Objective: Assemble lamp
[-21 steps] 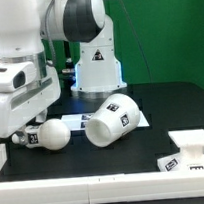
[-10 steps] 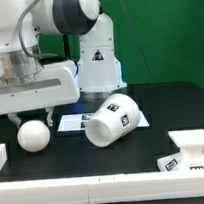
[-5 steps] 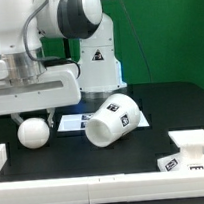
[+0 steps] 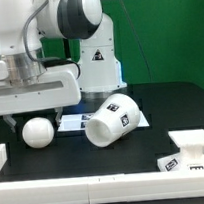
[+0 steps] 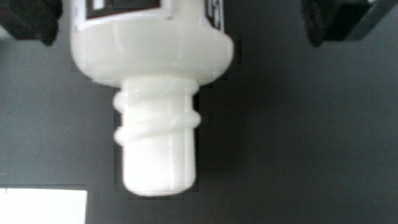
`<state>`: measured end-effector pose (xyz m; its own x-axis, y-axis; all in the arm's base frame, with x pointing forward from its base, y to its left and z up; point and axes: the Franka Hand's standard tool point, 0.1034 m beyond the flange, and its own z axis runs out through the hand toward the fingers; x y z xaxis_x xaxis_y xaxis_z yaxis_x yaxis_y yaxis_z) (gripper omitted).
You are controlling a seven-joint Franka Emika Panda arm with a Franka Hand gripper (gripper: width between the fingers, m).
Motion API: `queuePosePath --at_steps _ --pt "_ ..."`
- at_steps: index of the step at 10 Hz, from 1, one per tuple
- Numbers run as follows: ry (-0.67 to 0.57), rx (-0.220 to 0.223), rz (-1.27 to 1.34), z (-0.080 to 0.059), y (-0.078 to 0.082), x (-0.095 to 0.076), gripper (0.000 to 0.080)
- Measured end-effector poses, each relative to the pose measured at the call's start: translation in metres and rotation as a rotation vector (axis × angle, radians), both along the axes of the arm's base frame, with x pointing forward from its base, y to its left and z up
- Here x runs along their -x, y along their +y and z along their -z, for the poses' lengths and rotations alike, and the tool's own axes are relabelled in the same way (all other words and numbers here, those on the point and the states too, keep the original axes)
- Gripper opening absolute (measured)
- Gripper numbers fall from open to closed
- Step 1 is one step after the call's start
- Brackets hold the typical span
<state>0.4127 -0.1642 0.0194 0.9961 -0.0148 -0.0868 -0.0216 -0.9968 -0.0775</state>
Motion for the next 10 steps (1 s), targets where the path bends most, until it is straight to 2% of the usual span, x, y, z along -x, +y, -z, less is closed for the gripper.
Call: queuePosePath --at_steps 1,3,5,8,9,10 --pt "0.02 -0.005 0.018 -0.005 0.003 -0.005 0.0698" --pt "0.038 0.003 0.04 -0.017 0.01 -0.027 0.0698" --pt "0.046 0.003 0.107 -0.018 0.019 -0.032 0.0699" --pt "0.044 0.002 0.094 -0.018 0.018 -0.032 0.0699" --pt "0.056 0.01 0.039 -0.022 0.011 -0.034 0.0699" --pt "0.05 0.04 -0.02 -0.027 0.007 -0.044 0.0699"
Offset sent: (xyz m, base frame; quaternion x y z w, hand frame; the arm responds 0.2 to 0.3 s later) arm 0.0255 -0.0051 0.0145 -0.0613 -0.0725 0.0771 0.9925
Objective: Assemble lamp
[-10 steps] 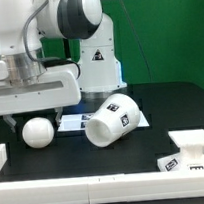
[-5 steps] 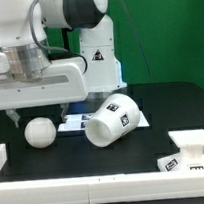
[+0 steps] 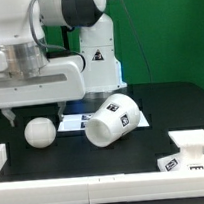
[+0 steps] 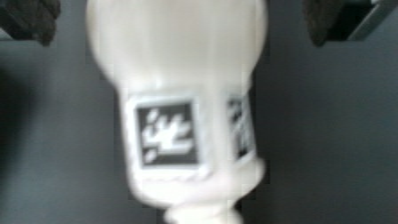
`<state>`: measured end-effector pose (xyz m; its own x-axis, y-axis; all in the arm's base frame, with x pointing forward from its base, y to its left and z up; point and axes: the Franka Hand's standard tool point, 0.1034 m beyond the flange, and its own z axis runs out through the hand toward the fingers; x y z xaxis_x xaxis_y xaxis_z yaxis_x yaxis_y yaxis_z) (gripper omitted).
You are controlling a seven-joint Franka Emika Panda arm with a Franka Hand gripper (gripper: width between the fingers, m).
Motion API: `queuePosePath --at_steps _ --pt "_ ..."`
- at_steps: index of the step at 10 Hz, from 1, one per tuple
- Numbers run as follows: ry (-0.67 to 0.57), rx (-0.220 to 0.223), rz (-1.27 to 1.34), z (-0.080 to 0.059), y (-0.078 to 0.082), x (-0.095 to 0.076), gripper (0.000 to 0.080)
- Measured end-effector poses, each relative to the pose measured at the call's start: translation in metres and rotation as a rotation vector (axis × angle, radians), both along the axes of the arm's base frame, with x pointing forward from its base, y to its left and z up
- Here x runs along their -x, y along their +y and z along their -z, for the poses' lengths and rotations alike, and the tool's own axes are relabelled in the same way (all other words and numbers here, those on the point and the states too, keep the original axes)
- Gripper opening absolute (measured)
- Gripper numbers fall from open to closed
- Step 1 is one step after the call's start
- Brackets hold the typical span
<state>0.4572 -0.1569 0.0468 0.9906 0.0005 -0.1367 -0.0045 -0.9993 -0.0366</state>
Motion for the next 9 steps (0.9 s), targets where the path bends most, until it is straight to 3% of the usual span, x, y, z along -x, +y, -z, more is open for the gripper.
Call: queuePosePath --at_steps 1,2,5,7,9 --pt "-0.004 0.013 -0.029 0.002 0.003 -0.005 0.0699" --pt "-0.004 0.0 0.006 0.008 0.001 -0.002 0.0699" --pt "-0.001 -0.002 0.003 0.007 0.003 -0.002 0.0699" --pt "0.058 -0.013 -0.024 -0.002 0.007 -0.009 0.0699" --pt "0.201 -0.027 -0.058 -0.009 0.009 -0.017 0.0699"
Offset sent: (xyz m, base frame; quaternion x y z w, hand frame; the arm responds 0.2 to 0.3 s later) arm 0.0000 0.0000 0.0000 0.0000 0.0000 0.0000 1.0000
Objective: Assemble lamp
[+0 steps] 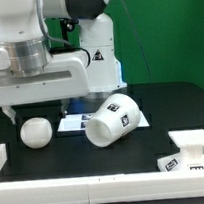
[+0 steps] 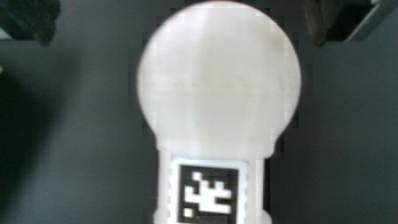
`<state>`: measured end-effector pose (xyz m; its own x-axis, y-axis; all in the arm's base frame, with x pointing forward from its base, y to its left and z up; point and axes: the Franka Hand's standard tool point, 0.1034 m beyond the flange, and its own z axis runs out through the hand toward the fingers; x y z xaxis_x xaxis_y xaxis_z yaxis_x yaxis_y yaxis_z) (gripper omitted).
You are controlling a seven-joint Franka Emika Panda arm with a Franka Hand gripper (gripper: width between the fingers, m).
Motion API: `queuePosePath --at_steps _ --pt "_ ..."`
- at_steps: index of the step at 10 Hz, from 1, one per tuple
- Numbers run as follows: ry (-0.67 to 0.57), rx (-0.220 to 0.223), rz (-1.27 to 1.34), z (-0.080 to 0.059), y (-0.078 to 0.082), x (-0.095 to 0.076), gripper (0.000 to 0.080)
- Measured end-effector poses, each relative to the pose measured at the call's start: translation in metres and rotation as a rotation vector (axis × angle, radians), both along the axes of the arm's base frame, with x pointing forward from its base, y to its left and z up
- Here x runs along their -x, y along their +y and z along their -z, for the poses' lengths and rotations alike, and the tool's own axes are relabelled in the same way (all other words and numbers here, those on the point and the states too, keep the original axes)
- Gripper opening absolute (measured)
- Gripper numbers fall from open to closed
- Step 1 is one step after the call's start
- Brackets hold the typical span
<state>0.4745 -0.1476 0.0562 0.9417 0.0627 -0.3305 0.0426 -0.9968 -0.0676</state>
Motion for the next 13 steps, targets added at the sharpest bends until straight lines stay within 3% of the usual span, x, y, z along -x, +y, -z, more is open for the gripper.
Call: queuePosePath --at_steps 1,4,7,10,12,13 --pt "0.043 -0.008 -0.004 0.005 -0.002 -0.004 0.0699" --pt "0.203 -0.035 0.007 0.021 -0.011 0.009 0.0699" --pt "0.363 -0.086 0.002 0.009 -0.014 0.015 0.0699" --pt "0.571 -0.122 0.008 0.013 -0.002 0.02 0.0699" --pt "0.552 -0.101 0.001 0.015 -0.006 0.013 0.0699" --pt "0.575 0.004 -0.033 0.012 -0.019 0.013 0.0699"
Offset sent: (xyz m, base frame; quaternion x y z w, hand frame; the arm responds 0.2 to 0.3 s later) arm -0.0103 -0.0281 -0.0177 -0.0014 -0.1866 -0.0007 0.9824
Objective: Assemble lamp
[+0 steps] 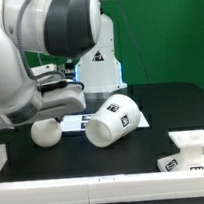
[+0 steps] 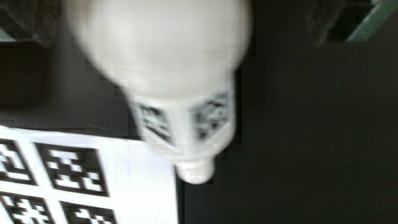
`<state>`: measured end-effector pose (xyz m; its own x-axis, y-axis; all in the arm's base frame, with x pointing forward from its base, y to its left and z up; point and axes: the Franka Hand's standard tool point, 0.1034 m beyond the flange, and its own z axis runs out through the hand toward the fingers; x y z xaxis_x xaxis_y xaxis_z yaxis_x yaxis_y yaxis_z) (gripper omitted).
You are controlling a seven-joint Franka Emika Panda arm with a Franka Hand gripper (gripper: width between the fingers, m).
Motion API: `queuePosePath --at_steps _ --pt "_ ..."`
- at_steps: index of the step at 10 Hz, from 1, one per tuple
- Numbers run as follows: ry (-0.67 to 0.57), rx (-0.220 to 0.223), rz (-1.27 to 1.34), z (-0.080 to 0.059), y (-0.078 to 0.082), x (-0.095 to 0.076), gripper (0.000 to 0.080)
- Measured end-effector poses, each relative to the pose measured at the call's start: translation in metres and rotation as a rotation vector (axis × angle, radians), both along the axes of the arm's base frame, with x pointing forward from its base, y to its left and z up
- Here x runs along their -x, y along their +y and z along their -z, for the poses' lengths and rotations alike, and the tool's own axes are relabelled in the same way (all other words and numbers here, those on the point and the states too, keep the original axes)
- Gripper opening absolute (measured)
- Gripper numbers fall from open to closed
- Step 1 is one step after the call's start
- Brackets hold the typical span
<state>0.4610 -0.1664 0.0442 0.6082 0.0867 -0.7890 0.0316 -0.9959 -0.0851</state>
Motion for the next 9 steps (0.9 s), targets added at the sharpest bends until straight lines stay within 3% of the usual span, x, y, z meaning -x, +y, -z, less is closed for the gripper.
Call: queuePosePath --at_steps 2,9 --pt "-0.018 0.017 -0.011 0.0051 0.0091 0.0029 0.0699" --pt "-0.017 0.013 -0.015 0.0066 0.0094 0.0031 0.0699"
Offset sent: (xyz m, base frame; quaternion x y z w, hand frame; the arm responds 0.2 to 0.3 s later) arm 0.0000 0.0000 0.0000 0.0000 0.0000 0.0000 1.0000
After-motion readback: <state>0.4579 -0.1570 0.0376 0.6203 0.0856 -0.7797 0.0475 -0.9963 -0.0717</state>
